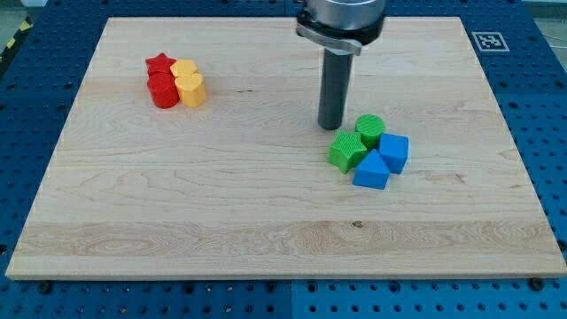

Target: Move the blue cube to the bottom right corner

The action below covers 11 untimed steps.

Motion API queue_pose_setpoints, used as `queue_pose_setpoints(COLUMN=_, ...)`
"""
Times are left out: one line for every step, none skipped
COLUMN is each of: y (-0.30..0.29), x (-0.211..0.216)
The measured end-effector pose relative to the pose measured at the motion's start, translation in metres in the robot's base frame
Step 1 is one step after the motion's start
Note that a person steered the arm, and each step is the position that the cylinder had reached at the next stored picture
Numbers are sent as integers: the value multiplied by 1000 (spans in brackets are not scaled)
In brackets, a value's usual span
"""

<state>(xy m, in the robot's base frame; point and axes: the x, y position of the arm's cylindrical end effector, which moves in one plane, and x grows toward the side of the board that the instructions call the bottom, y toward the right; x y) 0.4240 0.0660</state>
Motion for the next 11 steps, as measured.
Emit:
queue_pose_setpoints(y=4, x=0)
queue_pose_setpoints(y=8, x=0)
queue_pose_setpoints(y=21, x=4)
queue_pose_setpoints(y=25, x=11)
queue_pose_setpoints(y=25, x=13)
queue_pose_setpoints(y=25, x=23)
queue_pose_setpoints(y=27, x=33)
queue_pose_setpoints(y=40, x=48)
queue_pose_setpoints(y=55, x=59)
queue_pose_setpoints(y=66, x=69)
queue_pose_setpoints(y=88, x=80)
